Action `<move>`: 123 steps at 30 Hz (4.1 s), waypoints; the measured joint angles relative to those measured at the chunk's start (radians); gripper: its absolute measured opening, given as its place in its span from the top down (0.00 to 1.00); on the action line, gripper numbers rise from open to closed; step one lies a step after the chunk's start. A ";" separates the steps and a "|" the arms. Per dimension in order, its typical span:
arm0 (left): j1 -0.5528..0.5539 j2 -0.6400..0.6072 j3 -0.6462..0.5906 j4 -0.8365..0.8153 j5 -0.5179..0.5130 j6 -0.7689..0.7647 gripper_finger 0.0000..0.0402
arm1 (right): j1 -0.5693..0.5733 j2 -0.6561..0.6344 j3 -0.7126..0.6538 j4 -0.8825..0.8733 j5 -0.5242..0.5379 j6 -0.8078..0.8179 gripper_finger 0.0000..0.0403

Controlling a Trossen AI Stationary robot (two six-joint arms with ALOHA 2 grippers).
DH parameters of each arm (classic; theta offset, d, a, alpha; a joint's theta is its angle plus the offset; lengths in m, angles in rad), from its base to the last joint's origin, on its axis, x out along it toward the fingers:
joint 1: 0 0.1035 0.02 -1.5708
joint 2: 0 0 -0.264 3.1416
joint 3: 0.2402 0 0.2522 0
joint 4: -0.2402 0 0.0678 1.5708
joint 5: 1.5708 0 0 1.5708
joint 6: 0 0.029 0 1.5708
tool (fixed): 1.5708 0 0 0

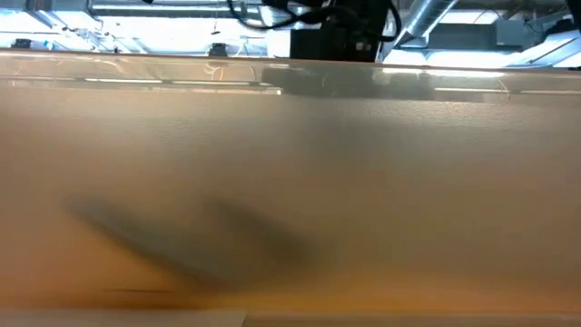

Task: Pick & Place Food Item
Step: Put the orange seasoning pack into the transparent bin

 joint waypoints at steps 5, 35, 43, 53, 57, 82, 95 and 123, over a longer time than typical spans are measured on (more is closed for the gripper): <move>0.000 0.000 0.000 -0.002 0.000 0.008 0.74 | -0.018 0.067 0.081 -0.111 -0.031 0.022 0.81; 0.000 0.000 0.000 -0.003 0.000 0.058 0.74 | -0.060 0.083 -0.023 -0.145 -0.207 0.072 0.56; 0.000 0.000 0.000 -0.003 0.000 0.060 0.74 | -0.060 0.083 -0.023 -0.101 -0.281 0.037 0.56; 0.000 0.000 0.000 -0.003 0.000 0.060 0.74 | -0.072 0.097 -0.021 -0.088 -0.335 0.008 0.57; 0.000 0.000 0.000 -0.003 -0.001 0.058 0.74 | -0.074 0.124 -0.019 -0.091 -0.356 0.009 0.60; 0.000 0.000 0.000 -0.003 -0.001 0.052 0.74 | -0.079 0.134 0.047 -0.144 -0.302 0.056 0.98; 0.000 0.000 0.000 -0.003 -0.001 0.051 0.74 | -0.079 0.134 0.130 -0.152 -0.222 0.160 0.99; 0.000 0.000 0.000 -0.004 -0.001 0.058 0.74 | -0.051 0.129 0.373 -0.421 -0.116 0.615 0.99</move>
